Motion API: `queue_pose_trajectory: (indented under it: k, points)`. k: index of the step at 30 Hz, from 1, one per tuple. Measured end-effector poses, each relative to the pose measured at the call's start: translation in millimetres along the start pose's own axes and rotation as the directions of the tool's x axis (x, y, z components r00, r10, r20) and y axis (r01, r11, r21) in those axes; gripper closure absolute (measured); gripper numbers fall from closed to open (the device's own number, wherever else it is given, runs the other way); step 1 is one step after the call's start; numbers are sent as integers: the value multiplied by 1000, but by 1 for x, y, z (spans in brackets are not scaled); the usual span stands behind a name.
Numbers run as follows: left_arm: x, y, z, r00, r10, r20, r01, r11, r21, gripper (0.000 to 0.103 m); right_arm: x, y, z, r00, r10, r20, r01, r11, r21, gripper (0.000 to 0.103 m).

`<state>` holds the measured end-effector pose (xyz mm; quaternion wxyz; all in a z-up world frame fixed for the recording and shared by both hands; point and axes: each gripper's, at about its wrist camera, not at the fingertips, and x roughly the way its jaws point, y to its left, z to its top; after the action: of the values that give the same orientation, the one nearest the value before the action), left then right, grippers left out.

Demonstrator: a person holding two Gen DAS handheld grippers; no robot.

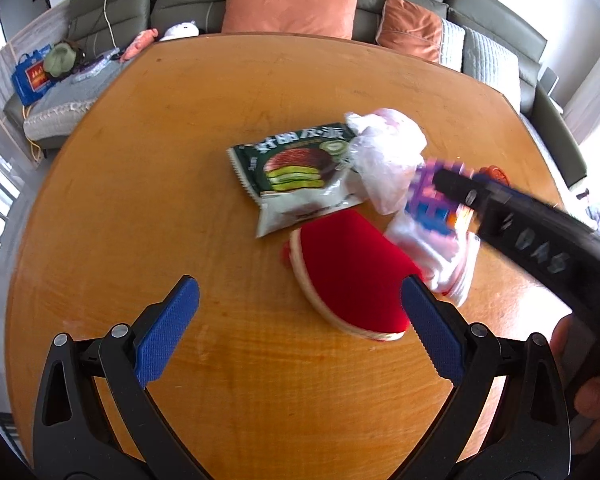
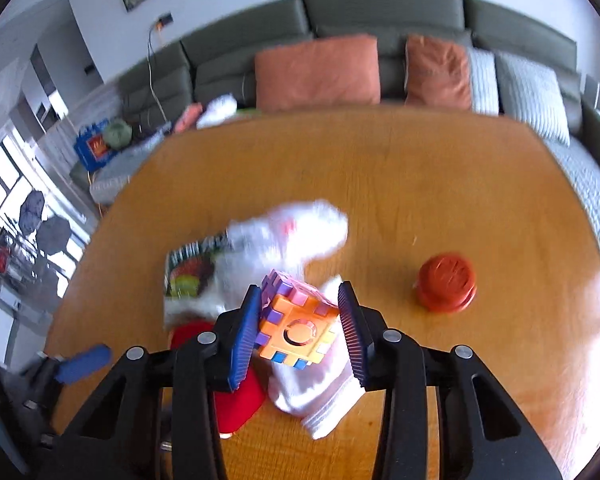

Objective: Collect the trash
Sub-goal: 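Grasp the colourful toy block with the right tool, then grasp the red ping-pong paddle with the left tool while the right tool holds the block, then carry the paddle and toy block off the table to the black bin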

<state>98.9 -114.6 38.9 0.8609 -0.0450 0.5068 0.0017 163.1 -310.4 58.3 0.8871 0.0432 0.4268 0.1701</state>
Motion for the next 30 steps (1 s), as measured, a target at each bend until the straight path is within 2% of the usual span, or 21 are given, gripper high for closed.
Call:
queue_pose_trajectory:
  k: [4,9,13,16,17,18,20,22,25,30]
  points:
    - [11,-16,6,1000,-13,-6,13,1000,-1,6,-23,-15,14,997,15,70,-19,998,52,62]
    - [33,-26,14,999,23,-32,-24,1000,-14,6,-35,-28,25,995,23,96,-32,995,99,62]
    - [43,-22,15,999,5,-50,-8,998,-55,6,-42,-31,26,994,21,105,-32,993,111,63]
    - [47,-19,12,998,-20,-58,17,999,-43,13,-44,-27,24,995,22,101,-33,994,108,63]
    - [46,-19,11,999,-20,-47,18,999,-28,15,-43,-25,23,995,24,99,-34,993,109,63]
    - [45,-21,11,999,-32,-37,32,999,-5,22,-43,-23,22,995,25,97,-35,994,108,63]
    - [41,-19,12,997,-65,-35,66,998,6,24,-44,-19,21,995,22,95,-32,994,105,63]
    - [36,-14,11,994,-100,-43,100,995,-1,25,-46,-14,20,995,21,95,-31,994,102,63]
    - [20,-4,11,992,-123,-12,123,992,15,25,-50,-6,20,995,24,96,-33,995,96,63]
    - [-8,17,12,992,-118,50,118,993,12,25,-52,20,19,994,39,98,-46,996,75,63]
